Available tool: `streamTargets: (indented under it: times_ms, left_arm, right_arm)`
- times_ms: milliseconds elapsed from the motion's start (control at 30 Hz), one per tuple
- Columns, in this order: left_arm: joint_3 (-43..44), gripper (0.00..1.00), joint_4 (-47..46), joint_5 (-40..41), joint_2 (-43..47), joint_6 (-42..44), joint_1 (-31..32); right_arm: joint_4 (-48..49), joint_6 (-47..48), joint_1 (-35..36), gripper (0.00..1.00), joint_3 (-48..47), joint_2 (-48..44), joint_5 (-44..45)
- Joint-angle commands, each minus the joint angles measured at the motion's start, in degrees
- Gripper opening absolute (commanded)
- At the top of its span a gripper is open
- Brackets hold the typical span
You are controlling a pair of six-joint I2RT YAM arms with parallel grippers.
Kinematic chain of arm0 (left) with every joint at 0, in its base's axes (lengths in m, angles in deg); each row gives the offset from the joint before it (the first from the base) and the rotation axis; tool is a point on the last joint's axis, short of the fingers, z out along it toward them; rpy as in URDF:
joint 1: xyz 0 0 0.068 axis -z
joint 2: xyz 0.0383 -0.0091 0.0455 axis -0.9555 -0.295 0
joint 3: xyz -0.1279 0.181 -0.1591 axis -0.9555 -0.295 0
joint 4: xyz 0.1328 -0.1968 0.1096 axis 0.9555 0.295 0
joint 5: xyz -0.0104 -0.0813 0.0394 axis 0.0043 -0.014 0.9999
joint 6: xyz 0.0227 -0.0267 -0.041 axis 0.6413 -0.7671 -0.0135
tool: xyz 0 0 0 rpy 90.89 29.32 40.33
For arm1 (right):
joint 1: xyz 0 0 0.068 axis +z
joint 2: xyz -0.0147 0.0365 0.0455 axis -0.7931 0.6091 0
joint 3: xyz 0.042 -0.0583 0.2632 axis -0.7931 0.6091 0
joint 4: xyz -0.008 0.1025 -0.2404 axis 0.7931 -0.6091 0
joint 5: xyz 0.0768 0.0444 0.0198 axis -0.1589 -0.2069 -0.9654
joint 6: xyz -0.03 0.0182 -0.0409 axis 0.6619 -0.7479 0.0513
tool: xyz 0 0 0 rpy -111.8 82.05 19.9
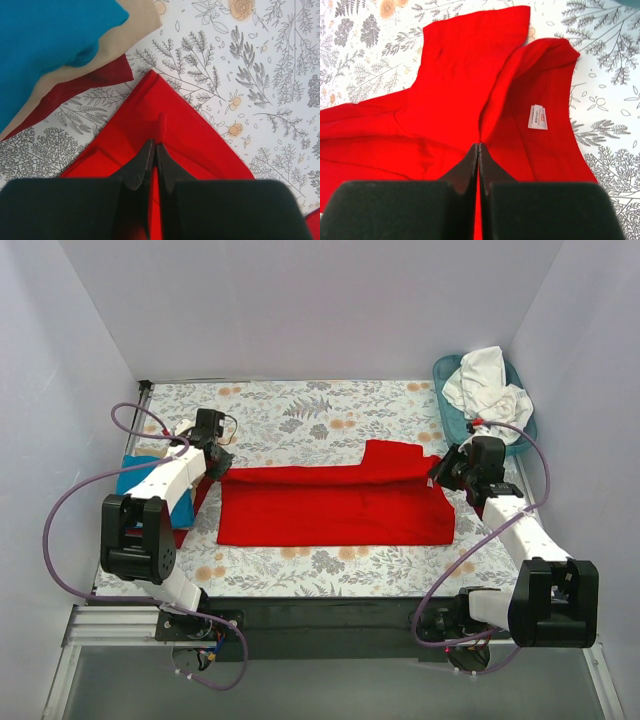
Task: Fold and stack the t-shirts
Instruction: Fold the tshirt
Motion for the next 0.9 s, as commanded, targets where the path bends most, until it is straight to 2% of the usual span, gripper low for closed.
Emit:
streamTargets:
  times_ms: [0,433,533,600,633,667,733,833,867]
  left_arm:
    - [-1.4,0.00,-1.0,0.7,4.3,-0.6,-0.1]
    - [-6.3,0.00,-2.3,-0.7,6.9,-0.8,-0.1]
    - [-8.1,0.00,-2.8,-1.4,7.3,-0.8,-0.1]
    - [-9.0,0.15,-3.0,-2.2,8.2,-0.7,-0.1]
    - [-10.0,0.22,-3.2,-2.5,8.9,-0.5,-0.1]
    - [-10.4,0.33,-3.4,-2.9,10.4,-0.4,-0.2]
    - [-10.7,0.37,-3.6,-3.2,12.1,0.0,-0.2]
    - [-9.1,0.39,-3.1,-4.4,13.7,1.3,-0.3]
    - [-7.8,0.40,-3.1,-5.1,13.4,1.7,-0.3]
  right_arm:
    - [1.1,-0.7,-0.6,0.01,1.5,-2.4,0.8]
    - [0.3,-1.7,-0.9,0.01,5.9,-4.8,0.6]
    - [0.3,-1.9,-2.9,0.01,6.7,-4.4,0.1]
    - [-0.1,-1.8,-3.1,0.09,7.2,-4.1,0.2]
    - [-0.4,-1.5,-3.3,0.24,7.4,-4.4,0.1]
    - [-0.5,-1.2,-3.4,0.34,7.3,-4.6,-0.1]
    - [-1.5,-0.2,-3.4,0.49,6.7,-5.8,-1.8]
    - [-3.1,1.3,-2.3,0.52,4.5,-6.4,-3.2]
    - [-3.7,1.5,0.5,0.52,3.9,-5.8,-2.9]
